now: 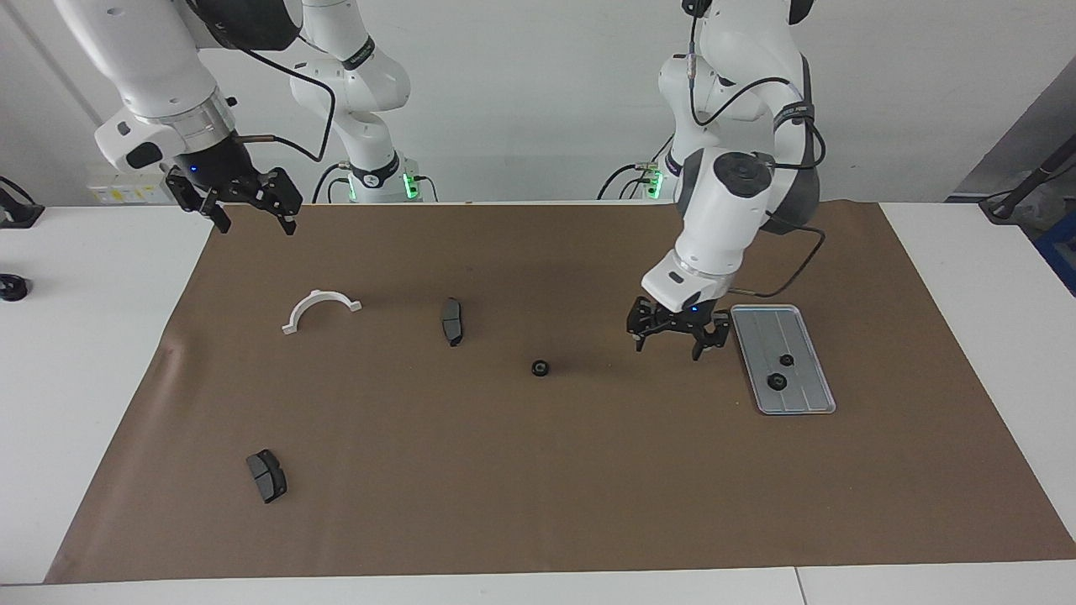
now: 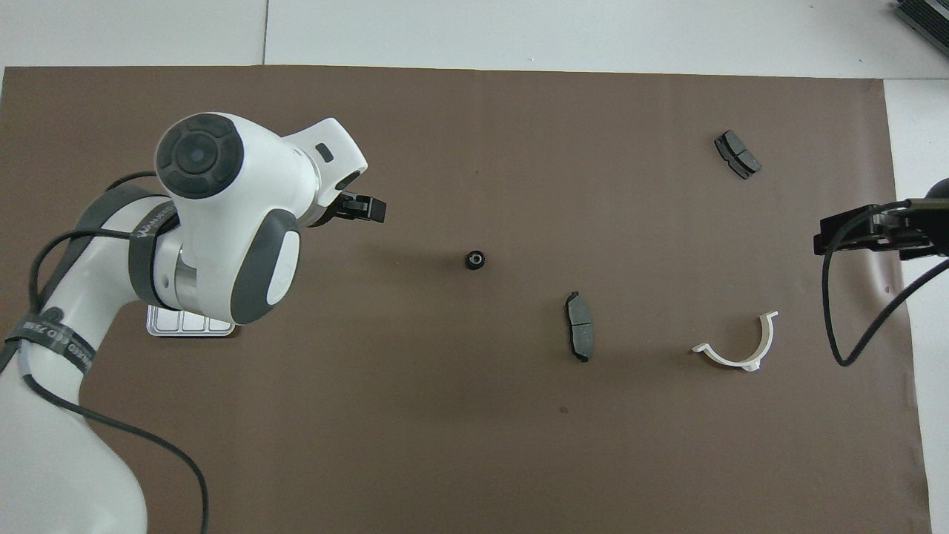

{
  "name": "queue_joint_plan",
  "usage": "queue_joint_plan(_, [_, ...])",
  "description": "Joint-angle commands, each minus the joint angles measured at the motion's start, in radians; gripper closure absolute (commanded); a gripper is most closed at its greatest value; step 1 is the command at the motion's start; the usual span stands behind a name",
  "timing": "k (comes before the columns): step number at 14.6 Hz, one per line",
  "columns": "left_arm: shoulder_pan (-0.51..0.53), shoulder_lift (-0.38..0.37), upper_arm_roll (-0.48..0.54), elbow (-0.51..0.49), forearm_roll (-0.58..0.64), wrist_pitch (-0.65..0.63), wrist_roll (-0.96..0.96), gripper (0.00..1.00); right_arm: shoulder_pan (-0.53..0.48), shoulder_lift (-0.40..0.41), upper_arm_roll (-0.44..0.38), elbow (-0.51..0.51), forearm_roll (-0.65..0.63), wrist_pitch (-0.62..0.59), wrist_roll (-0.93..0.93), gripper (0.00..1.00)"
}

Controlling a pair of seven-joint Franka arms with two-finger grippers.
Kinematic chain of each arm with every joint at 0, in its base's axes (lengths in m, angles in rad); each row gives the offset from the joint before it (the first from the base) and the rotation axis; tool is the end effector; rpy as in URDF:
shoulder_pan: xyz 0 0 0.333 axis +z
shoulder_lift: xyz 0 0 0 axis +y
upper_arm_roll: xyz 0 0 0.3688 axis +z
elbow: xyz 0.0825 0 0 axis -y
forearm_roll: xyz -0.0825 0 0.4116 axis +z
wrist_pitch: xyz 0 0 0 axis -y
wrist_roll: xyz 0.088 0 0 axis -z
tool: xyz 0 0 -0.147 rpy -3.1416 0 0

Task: Pick bearing gear from pile to tray
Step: 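Reach and grasp the third bearing at the centre with the left gripper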

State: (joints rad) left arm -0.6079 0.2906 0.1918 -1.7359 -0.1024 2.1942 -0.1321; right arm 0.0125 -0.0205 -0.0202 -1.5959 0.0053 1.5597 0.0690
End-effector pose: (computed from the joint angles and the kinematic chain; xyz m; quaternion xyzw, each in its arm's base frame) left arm 0.6345 -0.2997 0.4287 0.9887 -0.1212 0.0789 0.0400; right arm 0.5726 -0.0037 0.6357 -0.9992 0.0383 0.0079 0.0026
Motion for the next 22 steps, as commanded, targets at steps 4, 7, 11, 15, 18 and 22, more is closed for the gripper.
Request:
queue_joint_plan(4, [-0.145,0.203,0.023,0.171,0.03,-0.034,-0.2,0.0,-0.002,-0.01,-0.003,-0.009,0.019,-0.013,0.006,0.0])
queue_joint_plan(7, [-0.205,0.242,0.021,0.177,0.029,-0.019,-0.277,0.0,0.007,-0.01,0.0,-0.009,0.025,-0.015,0.006,0.0])
queue_joint_plan(11, [-0.207,0.246,0.017,0.142,0.021,0.059,-0.281,0.0,0.007,-0.01,0.0,-0.01,0.025,-0.015,0.006,0.0])
queue_joint_plan(15, [-0.234,0.288,0.018,0.15,0.016,0.09,-0.342,0.0,0.009,-0.01,0.0,-0.01,0.025,-0.015,0.006,0.0])
queue_joint_plan(18, [-0.242,0.294,0.017,0.134,0.015,0.117,-0.351,0.0,0.007,-0.01,0.0,-0.009,0.025,-0.015,0.006,0.0])
queue_joint_plan(22, [-0.242,0.294,0.017,0.105,0.015,0.156,-0.351,0.0,0.009,-0.01,0.0,-0.01,0.025,-0.015,0.006,0.0])
